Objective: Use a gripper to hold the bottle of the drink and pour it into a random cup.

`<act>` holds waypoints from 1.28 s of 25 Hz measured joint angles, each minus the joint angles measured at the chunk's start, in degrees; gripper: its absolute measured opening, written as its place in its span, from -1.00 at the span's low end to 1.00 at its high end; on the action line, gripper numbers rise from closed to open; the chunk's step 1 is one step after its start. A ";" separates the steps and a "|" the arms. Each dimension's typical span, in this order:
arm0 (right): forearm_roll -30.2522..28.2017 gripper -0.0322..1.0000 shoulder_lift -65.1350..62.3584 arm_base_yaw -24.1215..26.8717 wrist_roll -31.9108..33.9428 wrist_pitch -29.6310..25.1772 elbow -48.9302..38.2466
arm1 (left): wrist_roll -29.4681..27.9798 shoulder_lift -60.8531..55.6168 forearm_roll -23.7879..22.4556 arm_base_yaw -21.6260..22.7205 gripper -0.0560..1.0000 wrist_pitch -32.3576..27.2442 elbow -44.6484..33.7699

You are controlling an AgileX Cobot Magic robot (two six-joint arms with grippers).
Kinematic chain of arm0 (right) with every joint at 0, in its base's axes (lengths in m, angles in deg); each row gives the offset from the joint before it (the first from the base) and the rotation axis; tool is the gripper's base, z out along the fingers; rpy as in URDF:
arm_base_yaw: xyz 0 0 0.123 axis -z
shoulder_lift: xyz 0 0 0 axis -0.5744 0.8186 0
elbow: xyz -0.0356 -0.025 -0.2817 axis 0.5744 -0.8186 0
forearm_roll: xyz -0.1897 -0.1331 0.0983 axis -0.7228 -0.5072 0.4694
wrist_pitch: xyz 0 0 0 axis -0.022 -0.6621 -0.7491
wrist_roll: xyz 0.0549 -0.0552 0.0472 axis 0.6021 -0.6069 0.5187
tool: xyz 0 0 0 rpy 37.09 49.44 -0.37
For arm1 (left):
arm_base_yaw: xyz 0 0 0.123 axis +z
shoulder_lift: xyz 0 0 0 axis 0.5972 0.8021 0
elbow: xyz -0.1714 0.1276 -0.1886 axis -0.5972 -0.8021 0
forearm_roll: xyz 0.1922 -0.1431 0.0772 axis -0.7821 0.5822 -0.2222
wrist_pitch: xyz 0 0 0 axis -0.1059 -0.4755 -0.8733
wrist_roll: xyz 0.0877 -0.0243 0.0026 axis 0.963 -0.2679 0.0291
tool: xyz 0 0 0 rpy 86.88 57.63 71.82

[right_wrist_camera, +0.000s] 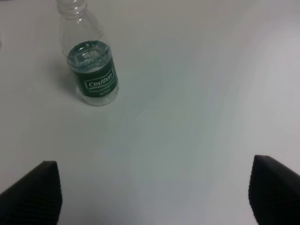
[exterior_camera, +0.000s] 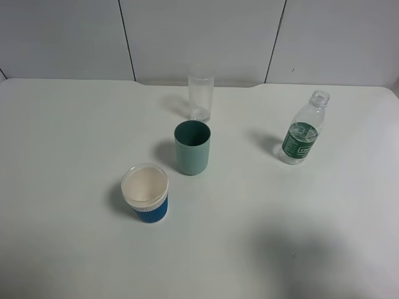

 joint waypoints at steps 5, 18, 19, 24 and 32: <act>0.00 0.60 0.00 0.00 0.00 0.00 0.00 | 0.00 0.00 0.00 0.00 0.99 0.00 0.00; 0.00 0.60 0.00 0.00 0.00 0.00 0.00 | 0.00 0.00 0.00 0.00 0.99 0.00 0.00; 0.00 0.60 0.00 0.00 0.00 0.00 0.00 | 0.00 0.00 0.00 0.00 0.99 0.00 0.00; 0.00 0.60 0.00 0.00 0.00 0.00 0.00 | 0.00 0.00 0.00 0.00 0.99 0.00 0.00; 0.00 0.60 0.00 0.00 0.00 0.00 0.00 | 0.00 0.00 0.00 0.00 0.99 0.00 0.00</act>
